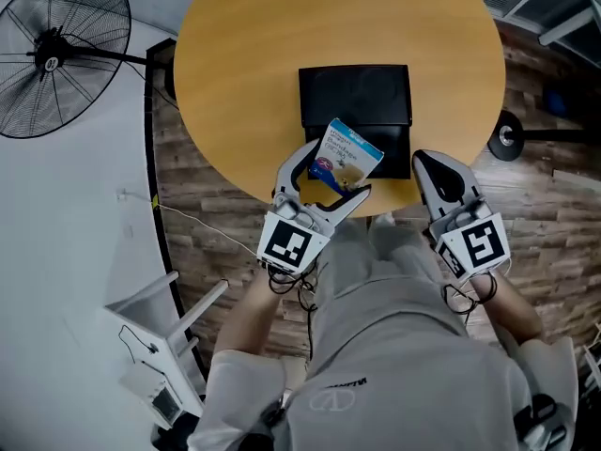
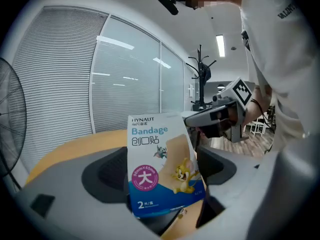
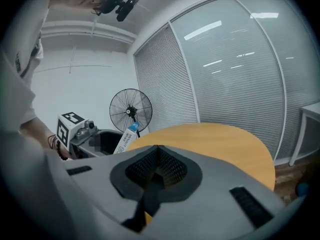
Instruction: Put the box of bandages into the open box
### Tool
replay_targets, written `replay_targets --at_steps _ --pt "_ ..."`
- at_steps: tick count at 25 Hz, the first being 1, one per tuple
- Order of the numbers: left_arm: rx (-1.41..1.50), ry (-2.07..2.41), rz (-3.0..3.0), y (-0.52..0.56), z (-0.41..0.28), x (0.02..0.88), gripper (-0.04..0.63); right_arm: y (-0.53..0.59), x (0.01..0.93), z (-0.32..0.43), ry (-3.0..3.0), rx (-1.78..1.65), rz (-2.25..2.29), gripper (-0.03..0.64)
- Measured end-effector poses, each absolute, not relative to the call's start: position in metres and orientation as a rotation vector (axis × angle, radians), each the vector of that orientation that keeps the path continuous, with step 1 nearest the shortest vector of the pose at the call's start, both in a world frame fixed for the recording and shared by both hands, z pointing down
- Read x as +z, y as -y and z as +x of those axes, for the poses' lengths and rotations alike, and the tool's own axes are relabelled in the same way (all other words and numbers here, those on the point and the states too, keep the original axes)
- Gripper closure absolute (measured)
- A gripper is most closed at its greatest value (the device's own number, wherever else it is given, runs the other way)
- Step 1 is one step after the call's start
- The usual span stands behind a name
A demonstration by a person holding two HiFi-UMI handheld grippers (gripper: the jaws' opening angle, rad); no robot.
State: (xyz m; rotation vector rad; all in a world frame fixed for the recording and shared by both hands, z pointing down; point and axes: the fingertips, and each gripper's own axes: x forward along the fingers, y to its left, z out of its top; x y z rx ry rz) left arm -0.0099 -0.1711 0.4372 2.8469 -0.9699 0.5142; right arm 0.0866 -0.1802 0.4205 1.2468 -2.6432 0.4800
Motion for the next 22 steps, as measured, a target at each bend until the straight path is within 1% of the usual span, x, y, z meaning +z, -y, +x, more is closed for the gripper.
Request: replay_targets --at_steps 6,14,18,22 --pt "0.643 0.777 2.898 0.179 -0.003 0.476 0.156 0.192 0.448 0.074 2.592 0.531 1.247 0.598" --pt "0.929 0.494 2.914 0.182 -0.001 0.523 0.156 0.194 0.485 0.057 2.491 0.589 1.257 0.598" --pt "1.135 0.346 2.924 0.176 0.001 0.542 0.156 0.195 0.495 0.059 2.461 0.603 1.276 0.598" --pt "1.277 0.189 2.896 0.168 0.003 0.562 0.156 0.193 0.507 0.053 2.438 0.611 1.273 0.598"
